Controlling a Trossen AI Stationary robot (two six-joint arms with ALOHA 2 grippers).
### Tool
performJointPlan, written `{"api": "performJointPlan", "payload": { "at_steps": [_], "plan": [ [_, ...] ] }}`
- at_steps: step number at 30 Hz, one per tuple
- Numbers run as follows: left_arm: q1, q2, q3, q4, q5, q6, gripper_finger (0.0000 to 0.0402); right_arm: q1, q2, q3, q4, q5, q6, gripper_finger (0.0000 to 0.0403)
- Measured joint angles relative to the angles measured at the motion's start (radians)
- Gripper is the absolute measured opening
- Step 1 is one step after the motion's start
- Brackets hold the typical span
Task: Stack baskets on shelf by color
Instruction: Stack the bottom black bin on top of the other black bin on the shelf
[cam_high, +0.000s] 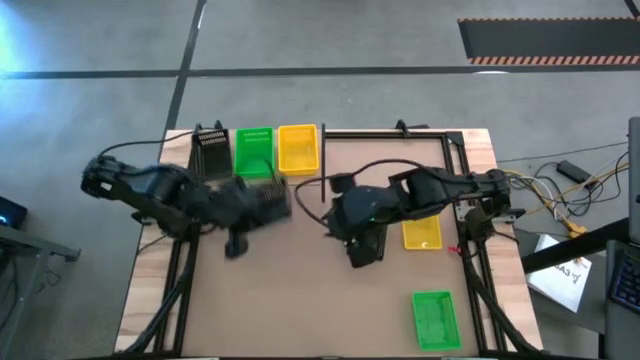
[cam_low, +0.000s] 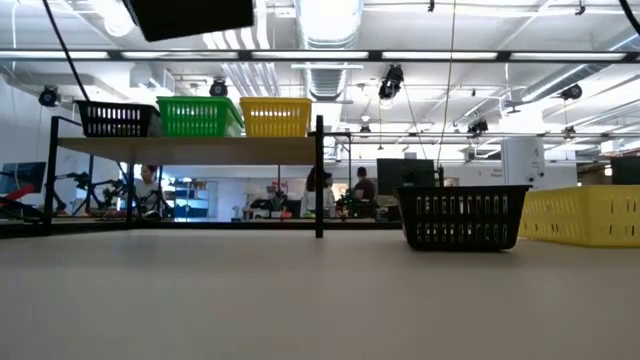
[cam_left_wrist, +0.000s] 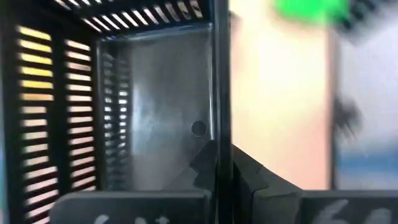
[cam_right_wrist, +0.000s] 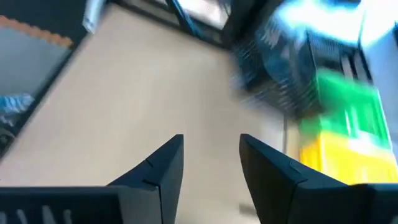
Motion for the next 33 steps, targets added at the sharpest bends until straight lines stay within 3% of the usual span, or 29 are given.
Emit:
{"api": "performJointPlan", "payload": {
  "at_steps": [5,9,13,17,24,33],
  "plan": [
    [0.128,-0.054,0.072,-0.098,-0.244,-0.236,0.0000,-0.009,-0.022,-0.002,-0.130,0.011,0.083,0.0124],
    [0.292,-0.070,0.125,-0.228,-0.329,-0.354,0.0000,-0.009,-0.031,-0.002,-0.196,0.010,0.085,0.0103],
    [0.511,-0.060,0.147,-0.358,-0.301,-0.520,0.0000,-0.009,-0.037,-0.021,-0.235,0.009,0.084,0.0081],
    [0.675,-0.043,0.121,-0.321,-0.224,-0.490,0.0000,-0.009,-0.076,-0.097,-0.222,0.009,0.084,0.0061],
    [0.799,0.041,0.069,-0.342,-0.161,-0.502,0.0000,-0.009,-0.216,-0.401,-0.068,0.007,0.108,0.0041],
    [0.865,0.124,0.050,-0.353,-0.122,-0.521,0.0000,-0.009,-0.440,-0.739,0.235,0.007,0.174,0.0038]
  ]
}}
